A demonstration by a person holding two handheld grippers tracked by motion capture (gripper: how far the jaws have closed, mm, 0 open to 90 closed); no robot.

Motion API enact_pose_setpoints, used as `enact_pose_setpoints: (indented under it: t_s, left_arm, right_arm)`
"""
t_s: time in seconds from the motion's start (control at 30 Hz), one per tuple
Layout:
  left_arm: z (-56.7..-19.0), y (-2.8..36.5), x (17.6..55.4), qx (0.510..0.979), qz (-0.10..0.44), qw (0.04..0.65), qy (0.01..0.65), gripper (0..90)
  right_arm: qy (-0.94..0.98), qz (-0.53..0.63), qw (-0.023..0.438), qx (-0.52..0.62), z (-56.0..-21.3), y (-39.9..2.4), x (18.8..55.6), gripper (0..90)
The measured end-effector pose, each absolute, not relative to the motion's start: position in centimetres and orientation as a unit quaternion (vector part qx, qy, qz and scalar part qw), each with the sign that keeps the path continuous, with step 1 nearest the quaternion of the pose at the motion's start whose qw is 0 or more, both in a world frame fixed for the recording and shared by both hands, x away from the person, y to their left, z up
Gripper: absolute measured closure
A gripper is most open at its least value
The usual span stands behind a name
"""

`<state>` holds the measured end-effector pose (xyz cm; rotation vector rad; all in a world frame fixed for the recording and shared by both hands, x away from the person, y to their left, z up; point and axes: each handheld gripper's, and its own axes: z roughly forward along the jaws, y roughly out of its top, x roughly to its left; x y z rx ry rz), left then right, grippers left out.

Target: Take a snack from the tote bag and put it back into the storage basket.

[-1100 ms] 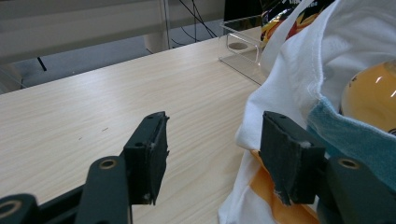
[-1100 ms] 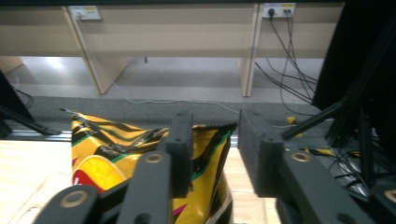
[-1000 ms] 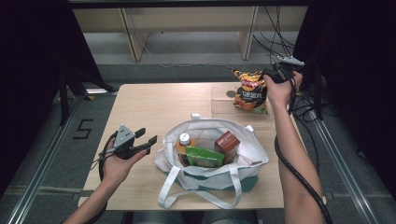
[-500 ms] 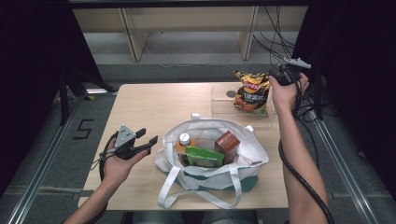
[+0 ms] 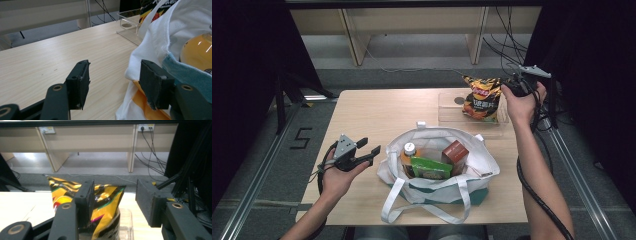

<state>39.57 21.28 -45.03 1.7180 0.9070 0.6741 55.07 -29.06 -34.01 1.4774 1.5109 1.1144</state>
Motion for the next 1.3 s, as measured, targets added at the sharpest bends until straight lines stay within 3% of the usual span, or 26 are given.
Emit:
enact_pose_setpoints:
  t_s: [1.3]
  left_arm:
    - [-45.1,21.3,39.4,0.719,0.282,0.51,0.378,40.8]
  right_arm:
    - [0.655,0.476,0.315,0.495,-34.6,-27.2,45.3,46.1]
